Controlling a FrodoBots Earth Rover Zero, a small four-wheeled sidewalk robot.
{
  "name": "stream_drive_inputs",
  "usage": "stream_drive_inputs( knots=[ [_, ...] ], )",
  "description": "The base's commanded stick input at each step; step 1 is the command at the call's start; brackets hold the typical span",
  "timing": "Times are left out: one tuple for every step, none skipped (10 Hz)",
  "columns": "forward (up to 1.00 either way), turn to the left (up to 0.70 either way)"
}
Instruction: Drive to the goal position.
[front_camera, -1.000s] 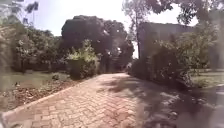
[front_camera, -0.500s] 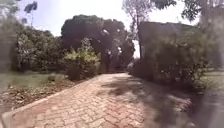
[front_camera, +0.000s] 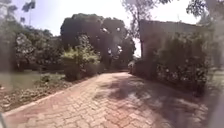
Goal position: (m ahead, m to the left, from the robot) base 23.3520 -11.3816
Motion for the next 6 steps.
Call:
stream_drive_inputs(
  knots=[
    [0.70,0.00],
    [0.70,0.00],
    [0.70,0.00],
    [0.70,0.00],
    [0.70,0.00],
    [0.70,0.00]
  ],
)
